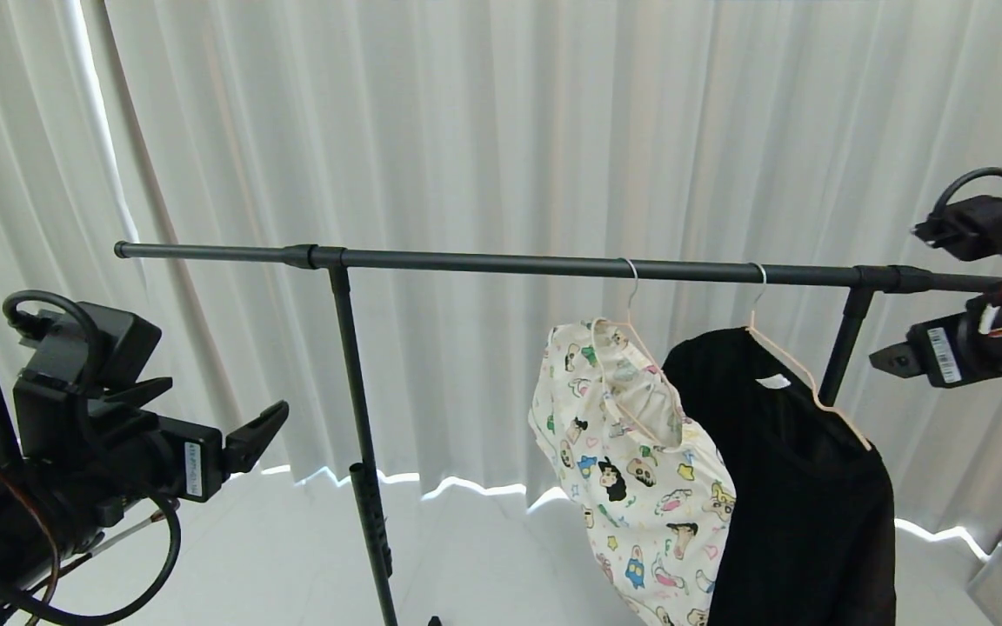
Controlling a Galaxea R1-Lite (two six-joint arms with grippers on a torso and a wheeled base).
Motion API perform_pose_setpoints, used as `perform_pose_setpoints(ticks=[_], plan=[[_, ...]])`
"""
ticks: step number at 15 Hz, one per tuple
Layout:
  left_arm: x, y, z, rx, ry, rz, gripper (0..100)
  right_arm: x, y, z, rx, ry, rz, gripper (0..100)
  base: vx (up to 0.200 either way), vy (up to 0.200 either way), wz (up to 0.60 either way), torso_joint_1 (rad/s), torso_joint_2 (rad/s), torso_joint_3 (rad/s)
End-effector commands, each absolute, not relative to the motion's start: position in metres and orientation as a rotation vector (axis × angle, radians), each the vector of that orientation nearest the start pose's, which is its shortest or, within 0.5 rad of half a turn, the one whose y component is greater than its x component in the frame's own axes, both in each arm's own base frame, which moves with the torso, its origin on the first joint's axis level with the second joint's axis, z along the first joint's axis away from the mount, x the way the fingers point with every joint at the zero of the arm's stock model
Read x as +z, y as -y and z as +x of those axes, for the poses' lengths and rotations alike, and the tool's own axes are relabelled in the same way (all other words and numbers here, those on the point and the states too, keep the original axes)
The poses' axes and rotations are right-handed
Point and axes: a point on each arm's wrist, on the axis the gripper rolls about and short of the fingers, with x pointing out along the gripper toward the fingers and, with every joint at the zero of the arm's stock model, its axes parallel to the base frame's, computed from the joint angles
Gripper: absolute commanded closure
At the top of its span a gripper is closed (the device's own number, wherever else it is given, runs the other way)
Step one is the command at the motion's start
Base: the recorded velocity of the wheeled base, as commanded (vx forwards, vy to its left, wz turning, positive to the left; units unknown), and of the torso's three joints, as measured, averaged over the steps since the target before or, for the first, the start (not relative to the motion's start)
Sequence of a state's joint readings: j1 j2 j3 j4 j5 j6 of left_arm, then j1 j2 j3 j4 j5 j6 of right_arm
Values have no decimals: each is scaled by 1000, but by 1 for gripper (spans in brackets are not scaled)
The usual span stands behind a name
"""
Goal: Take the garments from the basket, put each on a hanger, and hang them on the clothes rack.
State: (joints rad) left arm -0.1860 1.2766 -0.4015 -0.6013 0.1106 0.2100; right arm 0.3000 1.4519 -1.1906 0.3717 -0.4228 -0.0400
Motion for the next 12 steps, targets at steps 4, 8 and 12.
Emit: perform_pose_setpoints(ticks=[4, 8, 12], plan=[[170, 29, 177, -95, -276, 249, 0, 282, -45, 183, -44, -487, -200, 0, 0, 0, 0, 0, 0, 0], [170, 29, 177, -95, -278, 249, 0, 274, -45, 187, -43, -495, -206, 0, 0, 0, 0, 0, 0, 0], [170, 28, 179, -85, -277, 249, 0, 274, -37, 187, -164, -483, -239, 0, 0, 0, 0, 0, 0, 0]])
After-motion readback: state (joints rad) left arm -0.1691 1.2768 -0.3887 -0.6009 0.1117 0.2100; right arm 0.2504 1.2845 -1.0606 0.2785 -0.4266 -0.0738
